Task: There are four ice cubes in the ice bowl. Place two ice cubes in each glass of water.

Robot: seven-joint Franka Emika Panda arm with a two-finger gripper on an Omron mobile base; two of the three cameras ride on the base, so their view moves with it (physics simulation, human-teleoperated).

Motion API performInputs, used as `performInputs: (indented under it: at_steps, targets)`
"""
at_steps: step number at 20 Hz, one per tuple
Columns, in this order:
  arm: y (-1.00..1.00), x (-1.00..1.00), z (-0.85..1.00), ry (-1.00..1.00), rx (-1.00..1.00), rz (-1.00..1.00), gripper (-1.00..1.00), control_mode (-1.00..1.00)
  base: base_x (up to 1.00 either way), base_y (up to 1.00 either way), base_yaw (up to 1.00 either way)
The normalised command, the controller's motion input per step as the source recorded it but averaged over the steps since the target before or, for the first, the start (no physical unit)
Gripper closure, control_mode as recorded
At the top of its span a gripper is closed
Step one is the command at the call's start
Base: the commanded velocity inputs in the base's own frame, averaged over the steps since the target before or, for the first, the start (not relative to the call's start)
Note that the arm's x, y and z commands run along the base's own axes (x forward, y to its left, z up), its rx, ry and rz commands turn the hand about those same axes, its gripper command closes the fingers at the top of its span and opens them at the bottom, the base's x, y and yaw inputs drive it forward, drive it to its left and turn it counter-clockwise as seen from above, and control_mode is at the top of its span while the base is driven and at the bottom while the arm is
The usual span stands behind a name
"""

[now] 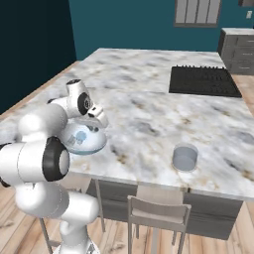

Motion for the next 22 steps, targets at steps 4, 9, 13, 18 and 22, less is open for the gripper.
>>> performInputs:
  at_steps: [4,9,13,18,22]
  targets:
    - [-0.72,-0.29,0.56,0.15,0.14,-0.43,1.00,-1.00,0.00,0.00,0.00]
    - [-0.99,-0.11,0.10,0.11,0.10,-0.44,1.00,-1.00,0.00,0.00,0.00]
    - [-1.00,0.00,0.00,0.04,0.08,-0.43,1.00,-1.00,0.00,0.00,0.00]
    - [-1.00,0.00,0.03,0.06,0.01,-0.33,1.00,-1.00,0.00,0.00,0.00]
    - [-1.00,0.00,0.01,0.17,0.00,-0.22,1.00,-1.00,0.00,0.00,0.00]
